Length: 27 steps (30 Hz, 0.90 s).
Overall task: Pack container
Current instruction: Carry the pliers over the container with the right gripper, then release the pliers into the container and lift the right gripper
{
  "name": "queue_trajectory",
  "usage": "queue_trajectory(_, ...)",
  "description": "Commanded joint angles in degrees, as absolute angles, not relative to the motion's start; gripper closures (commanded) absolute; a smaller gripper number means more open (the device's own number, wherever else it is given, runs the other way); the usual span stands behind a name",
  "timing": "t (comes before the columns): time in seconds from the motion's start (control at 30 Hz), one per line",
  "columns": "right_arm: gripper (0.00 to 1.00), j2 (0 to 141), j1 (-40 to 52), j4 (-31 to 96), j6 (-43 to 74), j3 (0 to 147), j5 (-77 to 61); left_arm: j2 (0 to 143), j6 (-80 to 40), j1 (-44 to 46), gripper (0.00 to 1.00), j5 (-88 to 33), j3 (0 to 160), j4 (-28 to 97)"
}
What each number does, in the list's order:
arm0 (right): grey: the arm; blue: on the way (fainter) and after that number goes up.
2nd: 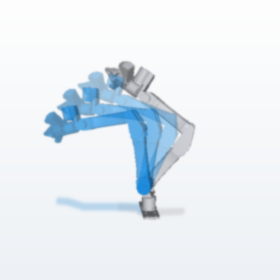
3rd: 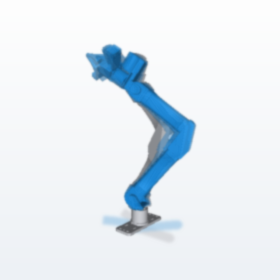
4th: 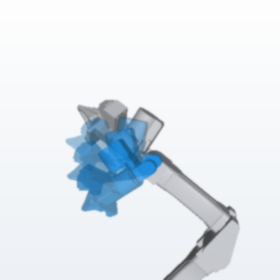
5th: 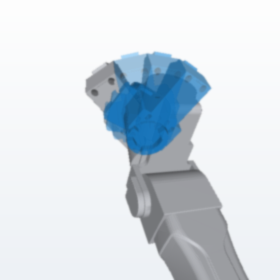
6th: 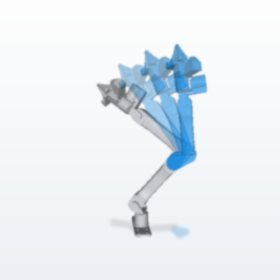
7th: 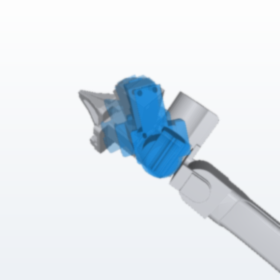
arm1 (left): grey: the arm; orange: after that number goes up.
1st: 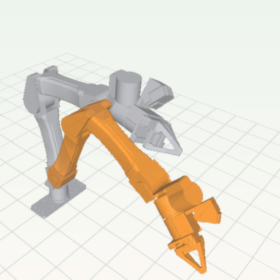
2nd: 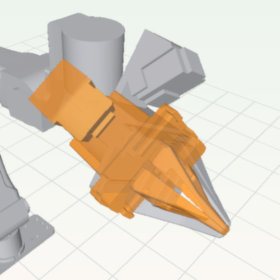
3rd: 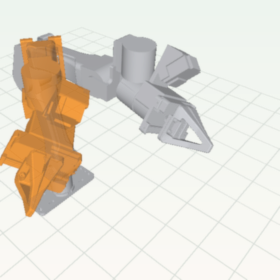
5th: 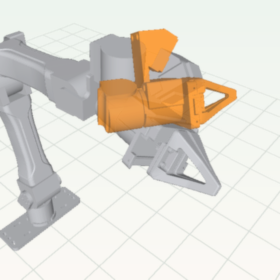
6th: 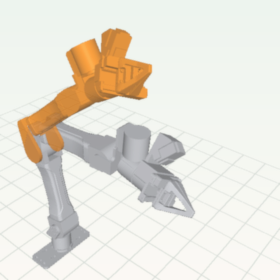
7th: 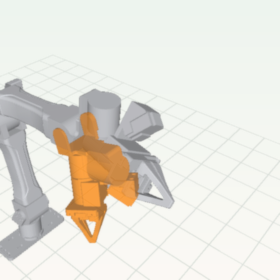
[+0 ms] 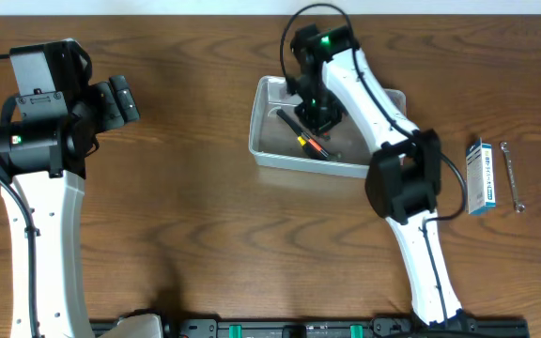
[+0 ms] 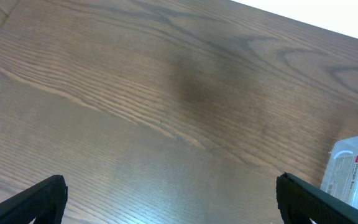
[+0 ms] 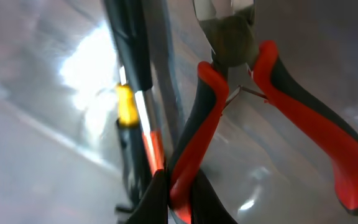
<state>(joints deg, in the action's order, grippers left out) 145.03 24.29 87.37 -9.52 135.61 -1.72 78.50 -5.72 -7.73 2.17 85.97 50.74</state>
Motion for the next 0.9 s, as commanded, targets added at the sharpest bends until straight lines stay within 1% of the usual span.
queue_trajectory(0.0, 0.99, 148.2, 24.73, 87.66, -9.72, 135.94, -1.54, 78.61, -4.93, -7.81, 0.02, 3.07, 86.85, 50.76)
queue_trajectory(0.13, 0.99, 149.82, 24.73, 87.99, -9.74, 135.94, -1.54, 78.61, -4.93, -7.81, 0.02, 3.07, 86.85, 50.76)
queue_trajectory(0.17, 0.97, 149.93, 24.73, 88.03, -9.74, 135.94, -1.54, 78.61, -4.93, -7.81, 0.02, 3.07, 86.85, 50.76)
queue_trajectory(0.2, 0.92, 149.93, 24.73, 88.05, -9.78, 135.94, -1.54, 78.61, -4.93, -7.81, 0.02, 3.07, 86.85, 50.76)
queue_trajectory(0.27, 0.78, 149.91, 24.73, 88.05, -9.98, 135.94, -1.52, 78.61, -4.95, -7.81, 0.02, 3.07, 86.85, 50.76)
queue_trajectory(0.3, 0.73, 149.88, 24.73, 88.09, -10.44, 135.94, -1.52, 78.61, -4.93, -7.81, 0.02, 3.07, 86.85, 50.76)
queue_trajectory(0.37, 0.65, 149.84, 24.69, 88.36, -11.07, 135.96, -1.5, 78.61, -4.95, -7.81, 0.02, 3.07, 86.85, 50.76)
queue_trajectory(0.43, 0.61, 149.62, 24.56, 88.64, -11.05, 135.96, -1.52, 78.61, -4.93, -7.79, 0.02, 3.07, 86.85, 50.76)
queue_trajectory(0.73, 0.55, 145.27, 24.29, 88.88, -11.05, 136.11, -1.52, 78.61, -4.95, -7.81, 0.02, 3.07, 86.85, 50.76)
queue_trajectory(0.87, 0.48, 140.81, 24.23, 88.14, -11.05, 136.11, -1.3, 78.61, -4.93, -7.81, 0.02, 3.07, 86.85, 50.76)
